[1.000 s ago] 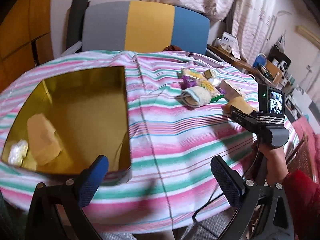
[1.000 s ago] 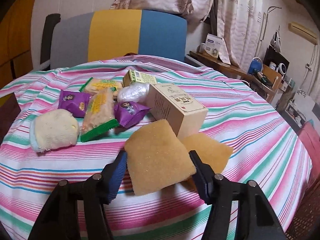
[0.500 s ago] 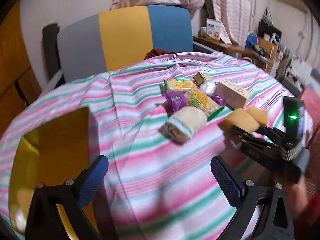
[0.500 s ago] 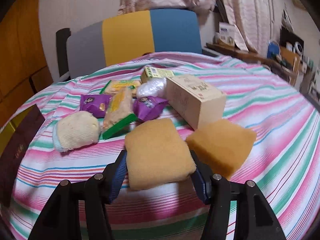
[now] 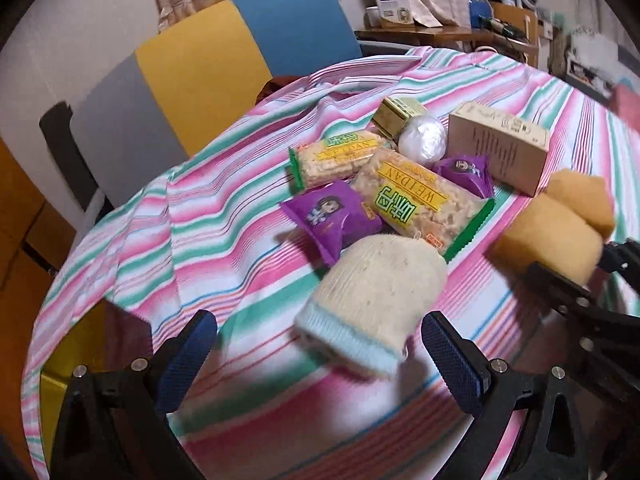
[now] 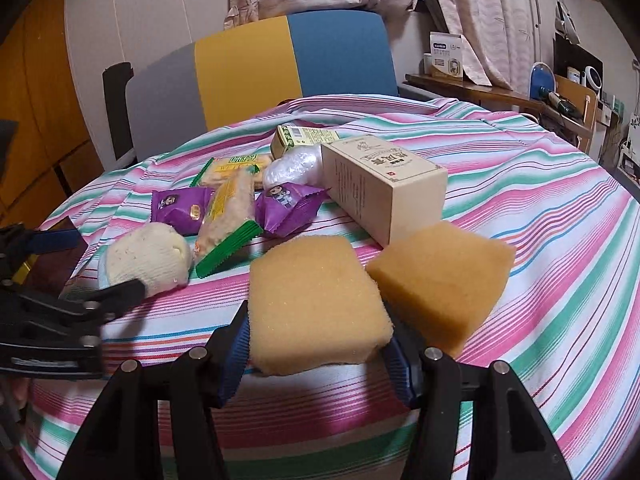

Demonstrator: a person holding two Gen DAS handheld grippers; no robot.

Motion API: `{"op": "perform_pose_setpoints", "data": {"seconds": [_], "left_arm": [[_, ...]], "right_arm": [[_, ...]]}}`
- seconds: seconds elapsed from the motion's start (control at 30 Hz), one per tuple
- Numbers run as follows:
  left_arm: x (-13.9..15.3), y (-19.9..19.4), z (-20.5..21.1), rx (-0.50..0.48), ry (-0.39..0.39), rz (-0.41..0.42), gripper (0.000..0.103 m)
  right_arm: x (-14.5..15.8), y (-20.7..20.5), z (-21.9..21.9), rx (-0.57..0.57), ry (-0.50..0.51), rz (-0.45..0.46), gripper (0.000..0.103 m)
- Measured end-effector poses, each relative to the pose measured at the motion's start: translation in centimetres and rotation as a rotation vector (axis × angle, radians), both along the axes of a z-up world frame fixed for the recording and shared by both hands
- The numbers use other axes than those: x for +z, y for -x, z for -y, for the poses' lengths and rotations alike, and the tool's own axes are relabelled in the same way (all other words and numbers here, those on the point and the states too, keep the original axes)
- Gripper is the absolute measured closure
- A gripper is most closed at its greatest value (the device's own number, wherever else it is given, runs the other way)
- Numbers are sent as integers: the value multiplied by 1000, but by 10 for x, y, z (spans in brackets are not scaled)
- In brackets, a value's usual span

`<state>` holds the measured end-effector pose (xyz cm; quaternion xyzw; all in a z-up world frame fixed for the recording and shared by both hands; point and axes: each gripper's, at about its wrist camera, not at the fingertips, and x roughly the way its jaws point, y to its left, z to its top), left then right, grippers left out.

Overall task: Organize objects
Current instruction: 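Grasp the second tan sponge with the right gripper while left grasps the cream sock roll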

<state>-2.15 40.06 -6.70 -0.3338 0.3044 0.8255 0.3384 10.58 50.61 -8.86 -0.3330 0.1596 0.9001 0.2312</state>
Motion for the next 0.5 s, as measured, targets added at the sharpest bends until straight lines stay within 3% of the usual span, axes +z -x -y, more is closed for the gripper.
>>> {"op": "perform_pose_setpoints", "data": {"seconds": [0.1,0.17,0.27,0.5], "left_arm": [[-7,-3,-6,-42,-3,-50,2],[-8,-3,-4,-49,-48,-19,12],[-12,0,2,-51,-128,100,38],[-12,-6,17,-6,-215,112,45]], "right_arm": [[0,0,0,-1,1,-3,43],[0,-1,-1,-1,2,-4,43],[-1,-1,-1,-2,2,-4,43],[0,0,0,-5,-6,-4,43]]}}
